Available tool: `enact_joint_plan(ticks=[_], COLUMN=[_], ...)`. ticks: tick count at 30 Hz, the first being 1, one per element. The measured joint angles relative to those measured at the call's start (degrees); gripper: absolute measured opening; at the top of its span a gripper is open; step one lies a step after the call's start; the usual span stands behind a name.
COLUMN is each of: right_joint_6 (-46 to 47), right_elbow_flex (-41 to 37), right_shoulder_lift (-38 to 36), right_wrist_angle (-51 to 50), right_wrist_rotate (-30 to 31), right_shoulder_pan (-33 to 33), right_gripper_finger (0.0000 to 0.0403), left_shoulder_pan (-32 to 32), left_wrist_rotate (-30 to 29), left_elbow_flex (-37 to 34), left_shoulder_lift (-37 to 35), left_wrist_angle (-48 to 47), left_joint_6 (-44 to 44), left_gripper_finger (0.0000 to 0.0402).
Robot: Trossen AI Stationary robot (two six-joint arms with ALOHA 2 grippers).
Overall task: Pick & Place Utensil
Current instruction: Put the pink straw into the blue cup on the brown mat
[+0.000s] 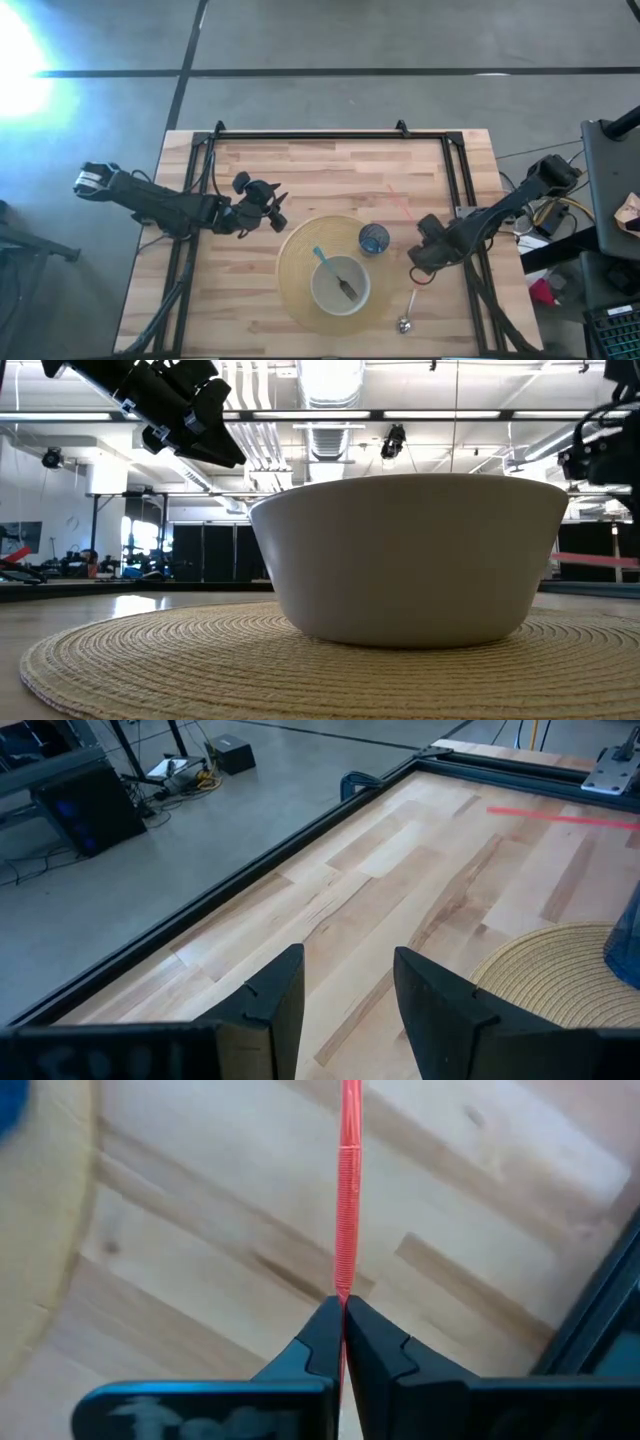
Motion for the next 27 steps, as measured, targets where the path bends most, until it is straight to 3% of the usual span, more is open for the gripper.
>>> enact_joint_plan(ticks=[14,22,27], right_joint_6=[-9.7,-19.8,-31.1], right_elbow_flex=[3.2,7.7,7.8], right_shoulder_lift=[-15.8,-18.2,-18.1], right_wrist_angle=[-0.5,1.3,11.6], right_wrist_rotate=[16.1,26.9,30.7], right_shoulder_pan=[0.0,0.0,0.0], right_gripper_finger=[0.0008,0.0008,0.0008], left_shoulder_pan=[0.0,0.0,0.0], left_wrist_rotate=[0.0,0.0,0.2], left_elbow_flex=[0.0,0.0,0.0], left_shoulder_lift=[0.0,0.0,0.0], left_wrist_angle=[0.0,0.1,1.1], left_joint_6=[0.0,-0.5,-0.5], left_gripper_finger=[0.0149,0.0149,0.0149])
